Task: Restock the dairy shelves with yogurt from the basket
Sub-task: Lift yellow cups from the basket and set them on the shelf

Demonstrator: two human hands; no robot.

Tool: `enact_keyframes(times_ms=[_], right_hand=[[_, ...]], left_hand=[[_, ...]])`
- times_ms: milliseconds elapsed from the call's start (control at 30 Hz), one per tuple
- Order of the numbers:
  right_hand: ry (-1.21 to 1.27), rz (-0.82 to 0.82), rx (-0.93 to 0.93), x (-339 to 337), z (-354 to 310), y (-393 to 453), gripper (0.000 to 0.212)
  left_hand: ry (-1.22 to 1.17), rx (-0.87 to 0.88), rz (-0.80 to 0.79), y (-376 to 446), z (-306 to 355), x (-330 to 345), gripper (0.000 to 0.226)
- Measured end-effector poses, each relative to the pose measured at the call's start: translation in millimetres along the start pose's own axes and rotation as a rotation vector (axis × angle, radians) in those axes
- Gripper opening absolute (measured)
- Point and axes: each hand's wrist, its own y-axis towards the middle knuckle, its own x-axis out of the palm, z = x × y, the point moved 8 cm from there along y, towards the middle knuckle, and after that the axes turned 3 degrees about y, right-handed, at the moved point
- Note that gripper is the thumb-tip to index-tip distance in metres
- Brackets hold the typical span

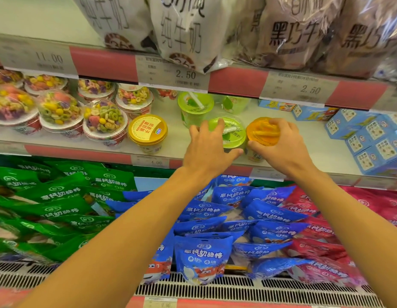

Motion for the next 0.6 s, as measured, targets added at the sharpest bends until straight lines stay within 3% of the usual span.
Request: enact_keyframes(times_ms=[133,233,367,600], right_hand=[[-0.082,0.09,-0.125,-2.5,-16.1,-6.3,0.08],[-0.173,0.086,-0.285,7.4,-43.6,-17.8,0.078],[-0.351,-0.036,-0.384,34.9,-58.5,-25.1,0.084],[-0.44,-0.009,-0.423,36.4,-60.5,-22.6,0.06]], left_hand=[[-0.16,-0.007,0.106,7.5,-29.7,-37.3,0.069],[0.037,-0.002,0.132,24.9,-55.0,-57.3,0.068],[0.293,0.053,0.044,61.9,-65.5,-45.9,0.063],[0.345,0.137,0.071,75.4,-53.0,-30.9,0.05]])
